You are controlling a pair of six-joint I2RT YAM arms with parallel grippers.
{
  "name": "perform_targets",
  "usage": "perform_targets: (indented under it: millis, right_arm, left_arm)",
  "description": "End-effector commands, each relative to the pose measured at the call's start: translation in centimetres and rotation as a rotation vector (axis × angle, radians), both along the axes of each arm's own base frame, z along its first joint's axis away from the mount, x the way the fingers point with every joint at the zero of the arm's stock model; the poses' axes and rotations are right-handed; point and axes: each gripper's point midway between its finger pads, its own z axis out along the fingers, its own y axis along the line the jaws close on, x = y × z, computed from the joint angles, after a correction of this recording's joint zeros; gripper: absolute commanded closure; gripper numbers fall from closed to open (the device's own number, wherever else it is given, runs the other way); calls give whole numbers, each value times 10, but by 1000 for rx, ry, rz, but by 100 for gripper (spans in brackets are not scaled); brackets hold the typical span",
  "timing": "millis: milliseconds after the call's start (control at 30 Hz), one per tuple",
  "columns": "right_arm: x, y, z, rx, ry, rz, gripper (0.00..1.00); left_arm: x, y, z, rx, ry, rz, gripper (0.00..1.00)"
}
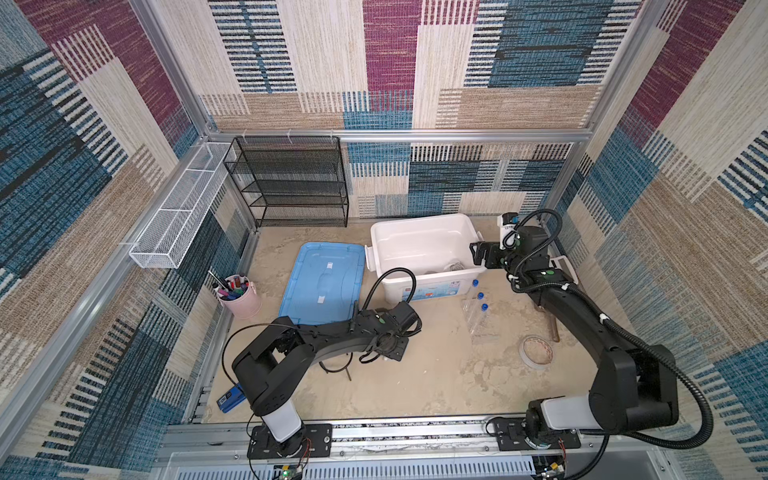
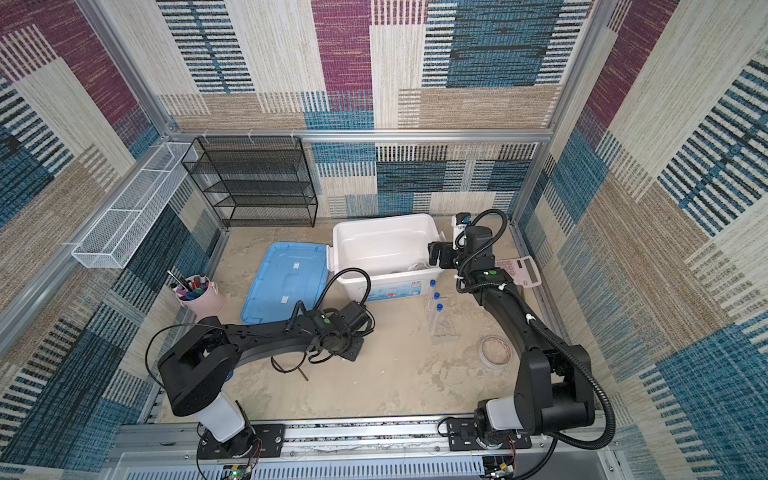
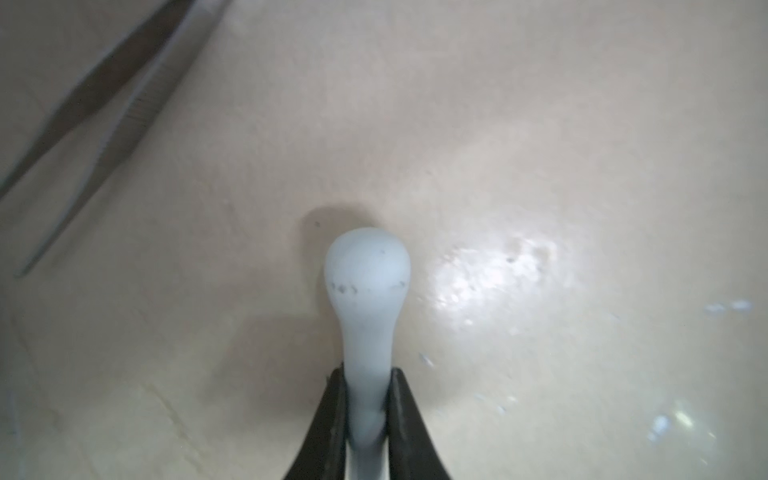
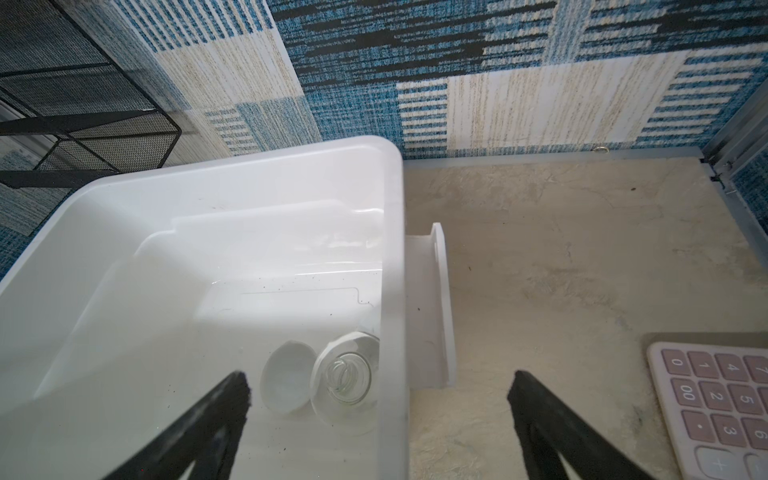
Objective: Organize the chemistry lab equipment
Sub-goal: 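Lift the pestle with the left gripper and carry it over the bin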
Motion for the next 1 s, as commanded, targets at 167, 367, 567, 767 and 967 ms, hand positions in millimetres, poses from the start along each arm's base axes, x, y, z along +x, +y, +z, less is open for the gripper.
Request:
perform_targets:
  millis: [167, 367, 567, 767, 967]
  right_arm:
    - [0, 2, 6, 19, -24, 4, 1]
    - [1, 3, 6, 25, -24, 11, 0]
    - [1, 8, 7, 42, -27, 32, 0]
    - [0, 10, 7, 49, -29, 44, 1]
    - [-2, 7, 8, 32, -30, 34, 1]
  left_arm:
    - [16, -27, 86, -161, -180, -72, 87]
    - [32, -30, 157, -184, -354, -157, 88]
    - [69, -26, 214, -187, -467, -238, 88]
    - [115, -39, 236, -200, -497, -299, 88]
    - [153, -72, 217, -230, -378, -312, 89]
